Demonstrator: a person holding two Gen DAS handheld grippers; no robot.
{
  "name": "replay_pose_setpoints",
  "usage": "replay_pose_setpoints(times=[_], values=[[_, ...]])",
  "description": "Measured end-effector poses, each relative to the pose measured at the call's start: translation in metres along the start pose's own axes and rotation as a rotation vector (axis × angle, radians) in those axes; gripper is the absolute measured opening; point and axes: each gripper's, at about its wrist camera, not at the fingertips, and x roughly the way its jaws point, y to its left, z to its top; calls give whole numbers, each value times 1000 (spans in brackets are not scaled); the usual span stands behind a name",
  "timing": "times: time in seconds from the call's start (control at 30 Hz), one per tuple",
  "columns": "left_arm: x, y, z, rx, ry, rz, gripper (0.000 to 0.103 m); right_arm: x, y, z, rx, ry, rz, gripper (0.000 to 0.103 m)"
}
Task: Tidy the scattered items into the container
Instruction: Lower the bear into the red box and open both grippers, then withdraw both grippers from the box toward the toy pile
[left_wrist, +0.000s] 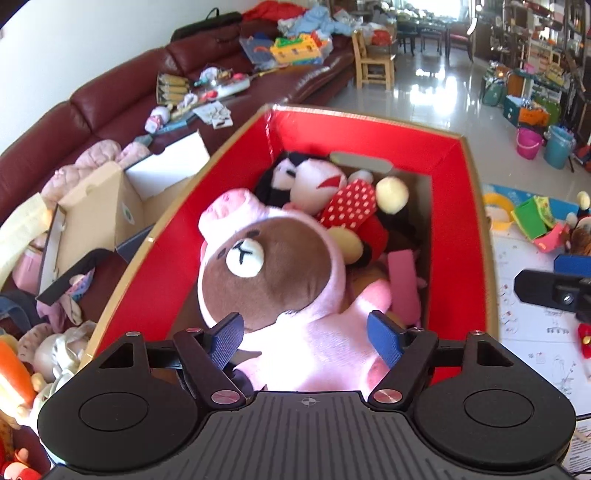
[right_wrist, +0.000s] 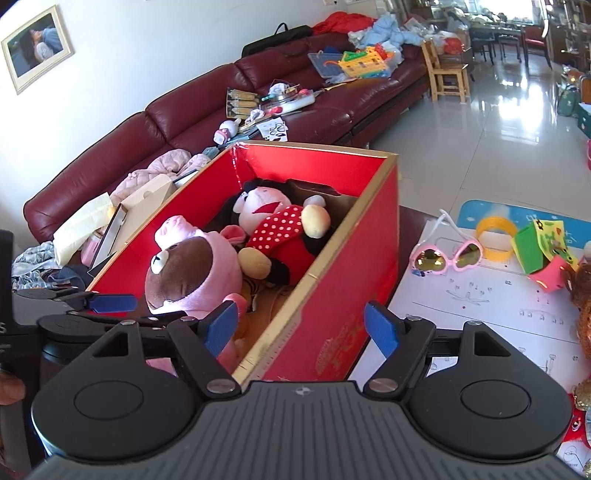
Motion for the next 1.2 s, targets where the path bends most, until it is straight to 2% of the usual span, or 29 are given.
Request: replay_pose_setpoints(times=[0.23, 0.53, 0.93, 1.2], values=[[-18, -40, 13, 55, -69, -33, 89, -28, -31, -7, 45, -27, -38, 82], [-28, -98, 20, 115, -95, -125, 90, -73, -78, -18, 101, -81, -96, 85], [-14, -186, -2, 275, -43, -241, 91, -122, -167, -51, 254, -94, -264, 85], [1, -223, -18, 327, -2, -277, 91, -136, -197, -75, 294, -89, -355, 85]])
